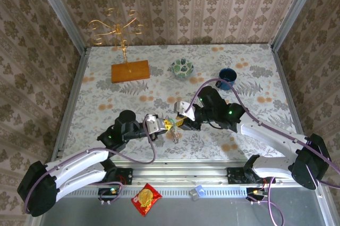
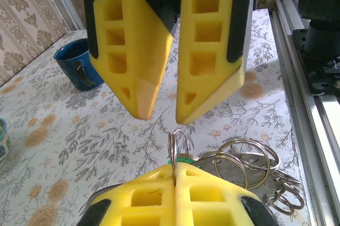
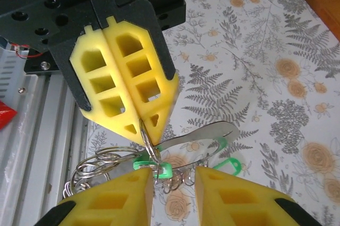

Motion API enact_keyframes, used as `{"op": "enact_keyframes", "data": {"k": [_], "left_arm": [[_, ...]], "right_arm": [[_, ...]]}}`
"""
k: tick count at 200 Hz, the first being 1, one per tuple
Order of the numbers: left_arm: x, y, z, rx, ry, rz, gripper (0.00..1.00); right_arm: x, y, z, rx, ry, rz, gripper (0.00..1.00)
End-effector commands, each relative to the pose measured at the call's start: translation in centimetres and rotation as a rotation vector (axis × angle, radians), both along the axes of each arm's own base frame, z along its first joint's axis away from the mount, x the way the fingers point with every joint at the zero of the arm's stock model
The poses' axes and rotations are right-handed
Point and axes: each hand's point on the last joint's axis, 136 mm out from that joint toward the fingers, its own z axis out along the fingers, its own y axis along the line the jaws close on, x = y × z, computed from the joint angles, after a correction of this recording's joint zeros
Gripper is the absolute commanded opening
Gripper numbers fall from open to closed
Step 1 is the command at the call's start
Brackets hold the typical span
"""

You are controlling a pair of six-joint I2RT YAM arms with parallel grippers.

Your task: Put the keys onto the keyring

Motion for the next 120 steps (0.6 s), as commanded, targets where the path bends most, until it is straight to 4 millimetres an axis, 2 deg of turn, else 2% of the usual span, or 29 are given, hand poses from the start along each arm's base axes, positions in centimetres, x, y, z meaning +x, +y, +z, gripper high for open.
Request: {"op": "enact_keyframes", "data": {"k": [1, 56, 94, 120], "left_arm": [[-0.2, -0.1, 2.1, -0.080, -0.032, -0.012, 0.00], [-0.1, -0.1, 2.1, -0.084, -0.039, -0.009, 0.00], [0.0, -0.1, 2.2, -0.087, -0.047, -0.003, 0.00], [0.1, -0.2, 2.2, -0.095, -0.051, 0.000, 0.00]], "right_arm": [[-0.3, 0.3, 0.0, 0.032, 0.030, 0.005, 0.26], [-0.4, 0.0, -1.2, -0.004, 0.062, -0.002, 0.18], [0.1, 0.2, -1.5, -0.014, 0.061, -0.017, 0.10], [0.3, 0.6, -1.6, -0.010, 0.077, -0.009, 0.08]]}}
